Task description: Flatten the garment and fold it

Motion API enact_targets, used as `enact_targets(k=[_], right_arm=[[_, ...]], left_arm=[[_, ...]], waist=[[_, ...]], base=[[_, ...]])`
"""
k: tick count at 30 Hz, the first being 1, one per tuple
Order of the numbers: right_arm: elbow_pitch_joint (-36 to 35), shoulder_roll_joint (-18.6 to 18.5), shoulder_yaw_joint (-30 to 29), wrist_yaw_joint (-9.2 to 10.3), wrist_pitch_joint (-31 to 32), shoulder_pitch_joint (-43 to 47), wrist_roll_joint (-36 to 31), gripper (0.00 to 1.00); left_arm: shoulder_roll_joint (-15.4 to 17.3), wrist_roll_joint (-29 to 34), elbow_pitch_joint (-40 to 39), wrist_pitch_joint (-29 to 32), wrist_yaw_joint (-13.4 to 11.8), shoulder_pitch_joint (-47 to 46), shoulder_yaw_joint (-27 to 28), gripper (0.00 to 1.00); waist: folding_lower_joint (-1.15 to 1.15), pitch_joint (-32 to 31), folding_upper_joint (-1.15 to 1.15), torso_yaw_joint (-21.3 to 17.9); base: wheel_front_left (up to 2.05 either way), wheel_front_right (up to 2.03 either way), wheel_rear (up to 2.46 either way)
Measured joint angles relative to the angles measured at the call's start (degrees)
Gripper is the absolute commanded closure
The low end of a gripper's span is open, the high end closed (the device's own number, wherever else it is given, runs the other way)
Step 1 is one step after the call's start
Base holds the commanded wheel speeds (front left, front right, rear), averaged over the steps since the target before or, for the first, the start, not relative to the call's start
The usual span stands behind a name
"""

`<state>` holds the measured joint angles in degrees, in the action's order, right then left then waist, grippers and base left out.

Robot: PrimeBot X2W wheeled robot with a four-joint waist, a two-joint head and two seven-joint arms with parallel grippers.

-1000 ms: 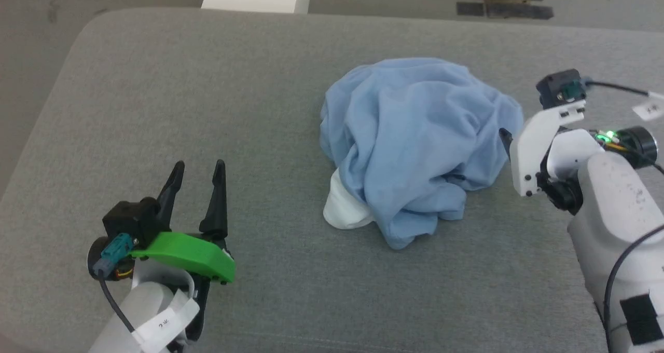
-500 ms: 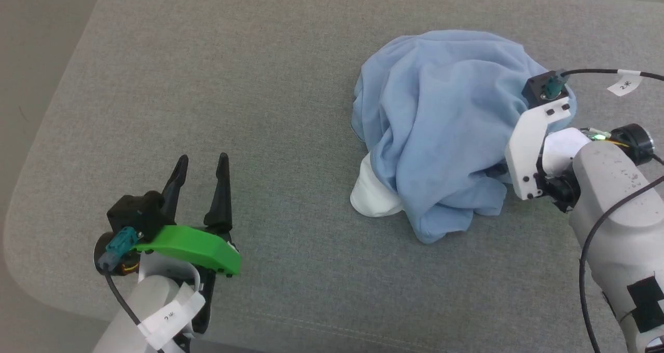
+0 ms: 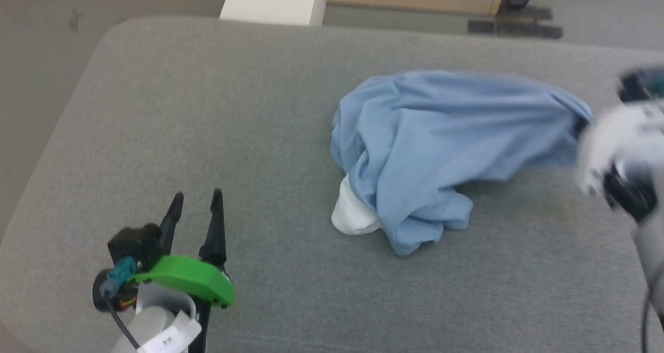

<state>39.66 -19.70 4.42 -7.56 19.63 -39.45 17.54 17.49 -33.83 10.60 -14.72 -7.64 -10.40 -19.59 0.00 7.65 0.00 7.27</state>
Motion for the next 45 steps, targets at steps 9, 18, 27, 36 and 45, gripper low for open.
enact_targets(k=[9,18,27,36,45], right_arm=[[-6.5,4.6,-11.3,0.00,4.2,27.0,-1.1,1.00],[-20.1,11.8,-16.9,0.00,-0.1,34.3,-3.1,0.00],[-33.5,16.2,-23.1,0.00,-12.6,36.8,-3.8,0.00],[-37.4,16.7,-23.4,0.00,-11.9,37.4,-4.3,0.00],[-37.7,16.8,-21.4,0.00,-11.3,36.0,-4.2,0.00]], left_arm=[[0.1,-0.6,-0.7,0.5,-0.3,3.3,-0.3,0.00],[0.5,-1.1,-1.1,1.5,-0.7,4.8,-0.6,0.00],[0.5,-1.5,-1.9,1.6,-1.6,6.5,-0.6,0.00],[-0.6,-1.7,0.8,8.0,-0.8,-0.4,-3.4,0.00],[-7.0,-3.7,14.9,33.0,2.4,-24.0,-11.8,0.00]], waist=[[-0.01,-6.2,0.00,-2.7],[-0.01,-8.8,0.00,-4.5],[-0.01,-10.0,0.00,-6.4],[-0.01,-8.2,0.00,-8.1],[0.00,-3.6,0.00,-9.4]], base=[[0.00,0.00,0.00],[0.00,0.00,0.00],[0.00,0.00,0.00],[0.00,0.00,0.00],[0.00,0.00,0.00]])
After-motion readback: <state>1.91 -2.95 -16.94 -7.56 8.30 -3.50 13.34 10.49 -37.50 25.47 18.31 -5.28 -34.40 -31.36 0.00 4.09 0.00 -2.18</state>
